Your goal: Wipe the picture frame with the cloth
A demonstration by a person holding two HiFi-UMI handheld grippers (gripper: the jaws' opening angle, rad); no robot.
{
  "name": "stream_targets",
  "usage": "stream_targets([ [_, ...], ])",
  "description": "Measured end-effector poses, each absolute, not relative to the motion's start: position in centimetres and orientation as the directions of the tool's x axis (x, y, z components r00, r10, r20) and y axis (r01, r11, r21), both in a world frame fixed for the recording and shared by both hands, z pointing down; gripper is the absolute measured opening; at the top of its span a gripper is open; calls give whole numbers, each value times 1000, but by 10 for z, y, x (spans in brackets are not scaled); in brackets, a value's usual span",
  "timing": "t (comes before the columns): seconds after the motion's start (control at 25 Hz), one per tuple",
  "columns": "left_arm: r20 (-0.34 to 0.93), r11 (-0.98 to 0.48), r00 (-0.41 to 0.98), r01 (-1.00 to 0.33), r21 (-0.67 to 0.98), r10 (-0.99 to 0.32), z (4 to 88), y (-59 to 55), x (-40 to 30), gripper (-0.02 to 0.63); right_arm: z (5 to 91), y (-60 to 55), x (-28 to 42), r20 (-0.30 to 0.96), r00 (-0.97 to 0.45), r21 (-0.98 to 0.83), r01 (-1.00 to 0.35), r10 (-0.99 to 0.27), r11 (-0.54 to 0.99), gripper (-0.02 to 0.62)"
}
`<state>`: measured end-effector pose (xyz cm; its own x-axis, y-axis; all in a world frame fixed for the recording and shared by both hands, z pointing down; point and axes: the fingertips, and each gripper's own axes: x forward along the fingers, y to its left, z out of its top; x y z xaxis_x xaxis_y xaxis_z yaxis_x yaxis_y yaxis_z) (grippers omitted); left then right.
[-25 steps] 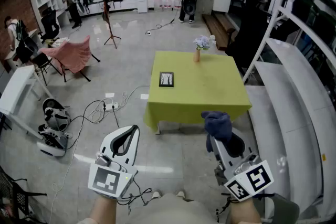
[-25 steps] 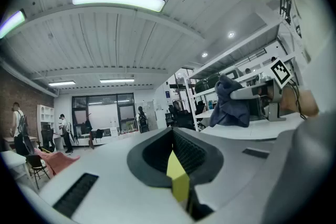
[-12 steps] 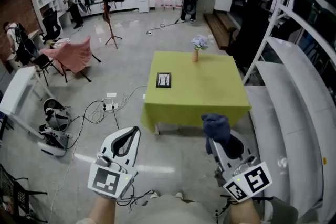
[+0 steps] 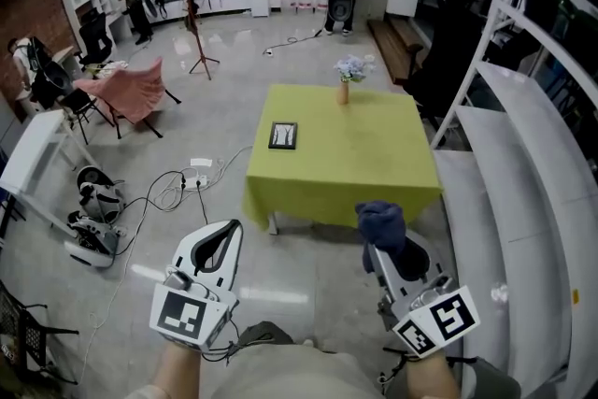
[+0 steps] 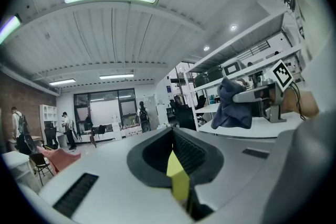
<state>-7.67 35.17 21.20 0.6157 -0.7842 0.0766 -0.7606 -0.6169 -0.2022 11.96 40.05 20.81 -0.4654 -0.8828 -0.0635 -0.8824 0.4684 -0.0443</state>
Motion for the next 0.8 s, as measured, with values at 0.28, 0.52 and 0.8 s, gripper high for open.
stream_targets([
  [0.28,71,-608,608,-768,-201,-791,216,345,-67,8,220,388,131,-54,-469,-51,-880,-881,472,89],
  [0.52,53,-611,615,-762,-213,-786,226,317,-62,8,235,363,124,-50,-479,-59,-875,-877,481,89],
  [0.8,69,-617,616,-764,-191,-784,244,263,-67,8,259,311,111,6,-491,-50,-870,-871,490,91],
])
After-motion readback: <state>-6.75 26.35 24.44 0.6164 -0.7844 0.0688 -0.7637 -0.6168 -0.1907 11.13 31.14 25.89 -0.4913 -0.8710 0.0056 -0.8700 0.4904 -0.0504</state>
